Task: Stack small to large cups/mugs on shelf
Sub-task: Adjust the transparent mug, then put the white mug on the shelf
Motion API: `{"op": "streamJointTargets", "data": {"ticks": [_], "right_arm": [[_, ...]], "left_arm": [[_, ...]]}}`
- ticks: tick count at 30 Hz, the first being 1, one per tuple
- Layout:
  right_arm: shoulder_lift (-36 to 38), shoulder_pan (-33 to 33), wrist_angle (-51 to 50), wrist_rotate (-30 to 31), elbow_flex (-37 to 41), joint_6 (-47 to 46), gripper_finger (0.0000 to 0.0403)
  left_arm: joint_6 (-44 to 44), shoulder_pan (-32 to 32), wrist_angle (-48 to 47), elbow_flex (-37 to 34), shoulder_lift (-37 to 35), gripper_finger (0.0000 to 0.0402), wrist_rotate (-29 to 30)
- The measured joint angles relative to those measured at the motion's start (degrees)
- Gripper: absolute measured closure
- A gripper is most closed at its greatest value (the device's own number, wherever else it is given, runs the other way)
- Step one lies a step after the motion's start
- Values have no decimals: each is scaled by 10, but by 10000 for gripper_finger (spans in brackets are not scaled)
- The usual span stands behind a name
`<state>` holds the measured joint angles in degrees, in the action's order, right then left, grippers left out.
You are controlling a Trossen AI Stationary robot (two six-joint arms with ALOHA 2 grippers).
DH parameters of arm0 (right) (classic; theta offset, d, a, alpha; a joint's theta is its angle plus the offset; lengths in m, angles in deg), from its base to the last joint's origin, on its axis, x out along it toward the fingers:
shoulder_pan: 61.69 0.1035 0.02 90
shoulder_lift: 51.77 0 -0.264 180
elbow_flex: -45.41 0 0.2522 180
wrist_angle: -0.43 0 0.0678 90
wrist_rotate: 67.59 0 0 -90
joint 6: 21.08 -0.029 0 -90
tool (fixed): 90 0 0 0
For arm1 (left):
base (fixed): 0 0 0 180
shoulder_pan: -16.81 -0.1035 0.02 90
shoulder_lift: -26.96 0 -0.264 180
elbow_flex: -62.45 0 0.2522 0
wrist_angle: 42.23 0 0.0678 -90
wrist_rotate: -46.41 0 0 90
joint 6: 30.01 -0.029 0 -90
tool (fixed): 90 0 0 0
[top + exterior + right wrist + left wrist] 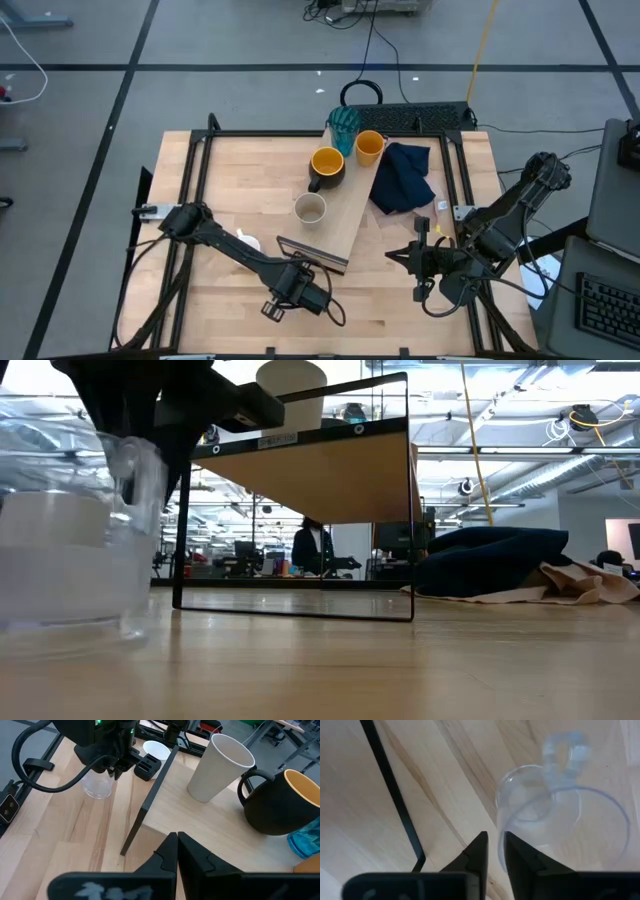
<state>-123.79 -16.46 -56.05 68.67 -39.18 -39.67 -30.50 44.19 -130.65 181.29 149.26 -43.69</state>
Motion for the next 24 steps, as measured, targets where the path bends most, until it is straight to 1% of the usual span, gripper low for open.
{"op": "streamJointTargets", "data": {"ticks": [4, 10, 13, 20, 24], "right_arm": [[0, 0, 0, 0, 0, 0, 403], [0, 0, 0, 0, 0, 0, 403], [0, 0, 0, 0, 0, 3, 403], [0, 0, 0, 0, 0, 5, 403], [0, 0, 0, 0, 0, 13, 403]], "left_arm": [[4, -2, 8, 0, 0, 317, 0], [9, -4, 12, 8, 0, 295, -1], [9, -4, 4, 22, 0, 294, 0], [17, -3, -47, 65, 0, 293, 7], [32, 0, -77, 87, -5, 293, 26]]}}
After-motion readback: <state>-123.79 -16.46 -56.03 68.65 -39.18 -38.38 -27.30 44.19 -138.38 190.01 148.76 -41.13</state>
